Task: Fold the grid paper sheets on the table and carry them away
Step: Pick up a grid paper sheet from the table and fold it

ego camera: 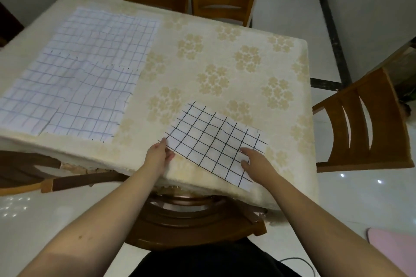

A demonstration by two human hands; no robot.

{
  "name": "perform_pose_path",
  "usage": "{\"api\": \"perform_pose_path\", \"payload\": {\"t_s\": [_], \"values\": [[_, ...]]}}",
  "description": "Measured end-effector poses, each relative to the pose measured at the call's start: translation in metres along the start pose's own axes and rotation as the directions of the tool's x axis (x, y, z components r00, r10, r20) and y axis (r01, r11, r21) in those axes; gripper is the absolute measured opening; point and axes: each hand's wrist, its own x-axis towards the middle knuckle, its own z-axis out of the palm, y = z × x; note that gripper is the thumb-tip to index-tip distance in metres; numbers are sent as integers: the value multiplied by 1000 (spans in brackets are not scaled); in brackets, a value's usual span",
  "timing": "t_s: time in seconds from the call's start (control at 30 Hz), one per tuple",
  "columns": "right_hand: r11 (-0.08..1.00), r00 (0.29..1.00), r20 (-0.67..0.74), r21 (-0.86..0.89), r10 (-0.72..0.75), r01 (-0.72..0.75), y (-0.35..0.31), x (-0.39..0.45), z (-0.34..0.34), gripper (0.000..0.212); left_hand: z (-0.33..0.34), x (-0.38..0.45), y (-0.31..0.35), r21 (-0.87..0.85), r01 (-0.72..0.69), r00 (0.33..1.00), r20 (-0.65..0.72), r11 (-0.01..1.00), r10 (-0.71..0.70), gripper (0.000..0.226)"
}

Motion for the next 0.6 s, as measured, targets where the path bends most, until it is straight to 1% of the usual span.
{"api": "perform_pose_path", "payload": {"t_s": [0.1, 0.23, 0.27, 0.33, 0.37, 0.43, 0.5, 0.6], "values": [[996, 1000, -9, 87, 7, -6, 5, 25, -17, 44, 10, -18, -12, -45, 81, 996, 47, 996, -79, 25], [989, 1000, -14, 145, -18, 20, 10, 63, -41, 38, 19, -40, -39, -8, 112, 980, 169, 994, -109, 24], [989, 1000, -4, 149, -24, 24, 11, 72, -46, 37, 23, -44, -47, -19, 110, 976, 189, 994, -105, 30], [986, 1000, 9, 165, -11, 9, 14, 90, -52, 36, 35, -50, -63, -23, 102, 975, 199, 995, -95, 62], [986, 1000, 8, 166, 3, -4, 15, 97, -55, 36, 43, -54, -70, -11, 100, 975, 202, 995, -96, 73], [985, 999, 21, 169, 26, -29, 16, 107, -58, 38, 60, -59, -83, 13, 98, 975, 197, 995, -98, 81], [977, 998, 57, 210, 34, -46, 16, 114, -59, 43, 75, -60, -94, 1, 81, 986, 147, 997, -81, 77], [966, 995, 96, 253, 31, -55, 18, 123, -56, 48, 90, -60, -99, -41, 26, 999, 24, 999, -25, 53]]}}
